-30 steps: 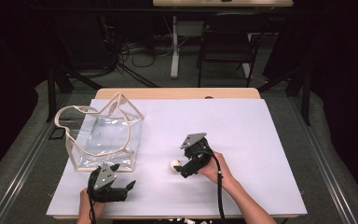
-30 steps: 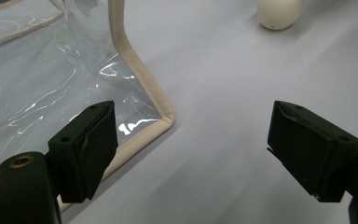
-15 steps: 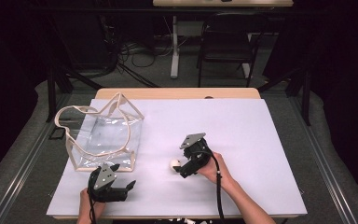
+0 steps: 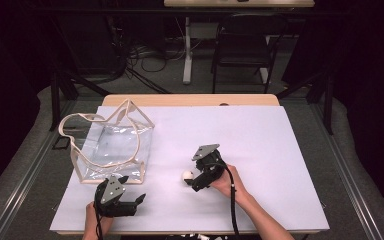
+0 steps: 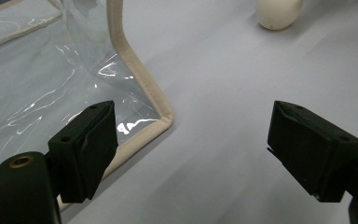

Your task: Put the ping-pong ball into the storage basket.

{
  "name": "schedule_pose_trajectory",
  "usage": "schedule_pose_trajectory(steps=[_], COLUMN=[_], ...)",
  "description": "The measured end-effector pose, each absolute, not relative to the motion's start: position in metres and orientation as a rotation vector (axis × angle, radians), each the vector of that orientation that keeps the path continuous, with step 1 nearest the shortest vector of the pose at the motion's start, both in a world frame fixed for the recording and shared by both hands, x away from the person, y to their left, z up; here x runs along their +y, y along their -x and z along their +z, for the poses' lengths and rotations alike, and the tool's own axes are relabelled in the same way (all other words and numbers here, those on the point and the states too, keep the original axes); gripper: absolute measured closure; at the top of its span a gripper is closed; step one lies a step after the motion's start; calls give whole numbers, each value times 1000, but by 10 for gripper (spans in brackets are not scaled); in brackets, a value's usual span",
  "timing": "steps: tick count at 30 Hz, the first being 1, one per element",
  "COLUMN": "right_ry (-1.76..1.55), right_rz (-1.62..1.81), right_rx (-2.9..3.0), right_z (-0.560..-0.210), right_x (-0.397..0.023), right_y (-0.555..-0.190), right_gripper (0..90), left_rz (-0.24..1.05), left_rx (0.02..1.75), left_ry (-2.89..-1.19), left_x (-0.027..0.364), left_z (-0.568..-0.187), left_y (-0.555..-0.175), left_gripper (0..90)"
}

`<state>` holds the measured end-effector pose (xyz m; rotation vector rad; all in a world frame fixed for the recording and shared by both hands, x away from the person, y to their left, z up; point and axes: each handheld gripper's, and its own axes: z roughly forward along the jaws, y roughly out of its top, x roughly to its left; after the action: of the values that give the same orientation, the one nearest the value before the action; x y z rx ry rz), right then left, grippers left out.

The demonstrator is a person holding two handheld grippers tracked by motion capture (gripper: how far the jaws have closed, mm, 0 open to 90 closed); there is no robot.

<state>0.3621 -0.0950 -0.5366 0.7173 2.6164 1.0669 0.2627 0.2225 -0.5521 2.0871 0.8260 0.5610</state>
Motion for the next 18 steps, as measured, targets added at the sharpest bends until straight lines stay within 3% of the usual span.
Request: schedule_pose_trajectory(steps=[18], right_ry=[-704], right_rz=[1059], right_rx=[2655], right_z=[-550], right_x=[-87], right_y=[-361], right_gripper=[12], left_rz=[561], left_rx=[825], left_ry=[-2088], left_x=[223], left_z=[-552], left_y=[-262], left_gripper=[164])
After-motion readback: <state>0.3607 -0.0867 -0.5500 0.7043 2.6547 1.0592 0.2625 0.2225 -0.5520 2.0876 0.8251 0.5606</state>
